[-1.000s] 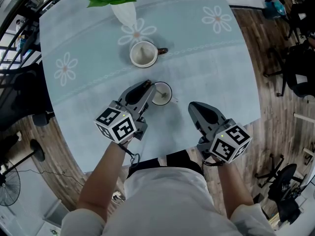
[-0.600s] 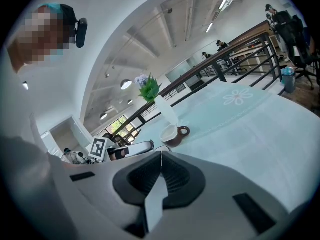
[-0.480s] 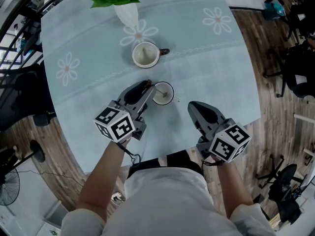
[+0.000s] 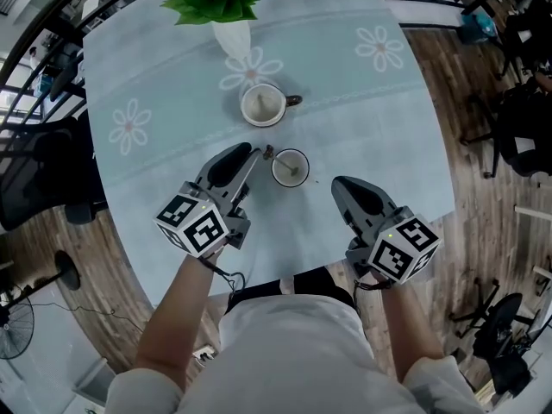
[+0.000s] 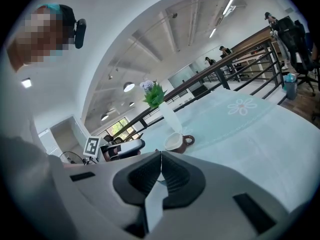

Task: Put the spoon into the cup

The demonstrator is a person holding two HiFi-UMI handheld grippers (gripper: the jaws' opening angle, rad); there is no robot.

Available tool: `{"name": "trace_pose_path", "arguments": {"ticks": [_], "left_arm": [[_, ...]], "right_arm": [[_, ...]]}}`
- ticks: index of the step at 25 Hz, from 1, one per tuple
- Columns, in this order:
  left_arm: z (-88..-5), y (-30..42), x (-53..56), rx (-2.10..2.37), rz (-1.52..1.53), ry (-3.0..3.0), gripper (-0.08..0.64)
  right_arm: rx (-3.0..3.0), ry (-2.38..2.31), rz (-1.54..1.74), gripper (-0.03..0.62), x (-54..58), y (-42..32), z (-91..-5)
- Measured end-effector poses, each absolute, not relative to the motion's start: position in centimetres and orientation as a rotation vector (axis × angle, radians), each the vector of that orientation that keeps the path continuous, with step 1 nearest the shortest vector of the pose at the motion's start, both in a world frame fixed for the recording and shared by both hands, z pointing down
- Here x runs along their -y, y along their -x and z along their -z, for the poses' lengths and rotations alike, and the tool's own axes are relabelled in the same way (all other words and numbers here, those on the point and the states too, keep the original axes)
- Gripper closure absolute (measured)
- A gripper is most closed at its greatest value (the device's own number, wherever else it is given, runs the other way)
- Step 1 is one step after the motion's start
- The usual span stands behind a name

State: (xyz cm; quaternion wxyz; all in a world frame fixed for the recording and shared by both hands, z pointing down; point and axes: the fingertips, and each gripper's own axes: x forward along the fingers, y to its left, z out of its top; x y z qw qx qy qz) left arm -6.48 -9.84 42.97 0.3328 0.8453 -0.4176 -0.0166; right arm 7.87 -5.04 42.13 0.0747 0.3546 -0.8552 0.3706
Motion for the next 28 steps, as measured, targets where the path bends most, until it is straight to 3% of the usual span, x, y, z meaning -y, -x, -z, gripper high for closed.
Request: {"name": "trace_pose_path", "arguments": {"ticks": [10,28], "left_arm": [[-38.0,8.2,8.4,1.086,0.116,-2.260,0.515],[-32.8,9.9,2.4,1.020,0.130,-2.340,0.534]], "right_arm": [[2.630,-1.083,-1.049,0.571,5.5,-6.9,-38.5],[2.709,-1.109,-0.927,0.570,3.0,-4.5,-33.2]]}}
